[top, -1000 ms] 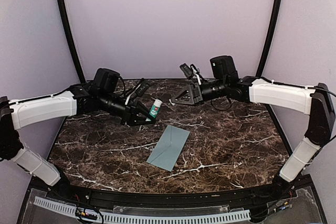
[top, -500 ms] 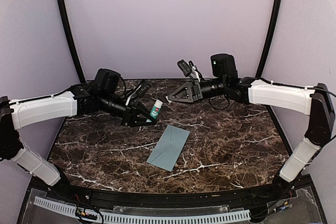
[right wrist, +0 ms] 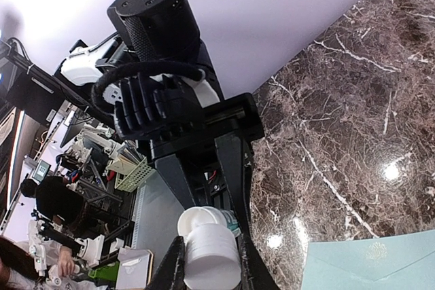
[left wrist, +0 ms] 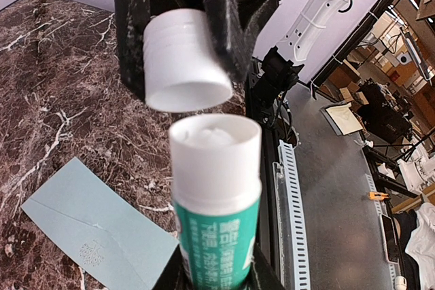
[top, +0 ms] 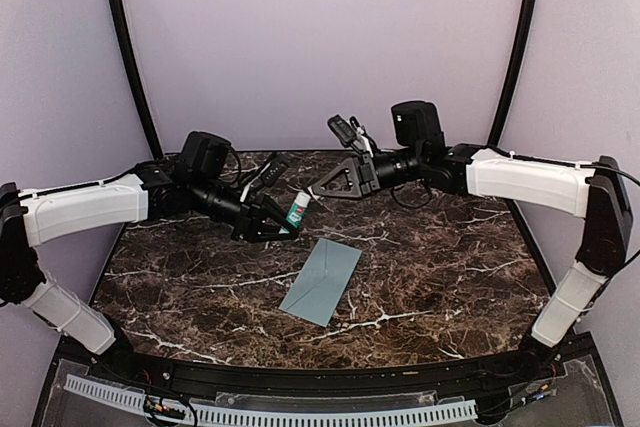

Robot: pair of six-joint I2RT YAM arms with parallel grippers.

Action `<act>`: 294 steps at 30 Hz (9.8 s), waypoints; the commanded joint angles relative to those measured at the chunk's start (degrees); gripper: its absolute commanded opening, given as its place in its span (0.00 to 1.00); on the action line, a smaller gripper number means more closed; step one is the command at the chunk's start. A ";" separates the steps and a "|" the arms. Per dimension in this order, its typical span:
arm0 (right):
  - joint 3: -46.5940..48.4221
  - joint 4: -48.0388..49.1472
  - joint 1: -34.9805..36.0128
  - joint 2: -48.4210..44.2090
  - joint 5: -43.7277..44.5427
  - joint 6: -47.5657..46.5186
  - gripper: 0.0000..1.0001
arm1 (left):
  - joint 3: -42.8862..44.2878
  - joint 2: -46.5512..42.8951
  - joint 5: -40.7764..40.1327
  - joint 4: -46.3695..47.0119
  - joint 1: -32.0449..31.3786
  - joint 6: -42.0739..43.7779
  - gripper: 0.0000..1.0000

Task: Place the letter into the envelope and seal it
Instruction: Close the solid glue cap on the solid glue, then place the solid glue at the center of the board, then reset both arms

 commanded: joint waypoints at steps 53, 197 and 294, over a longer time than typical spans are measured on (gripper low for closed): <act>10.60 -18.05 3.54 4.57 -0.89 -11.86 0.10 | 2.24 1.99 2.43 -0.92 -0.46 0.50 0.00; 0.92 2.43 11.68 -4.24 42.27 -7.01 0.00 | -6.34 -0.92 -17.72 30.65 -3.80 -12.67 0.15; -11.20 17.09 1.35 4.69 67.57 -17.07 0.86 | -11.93 -13.69 -37.36 20.81 24.14 -20.54 0.85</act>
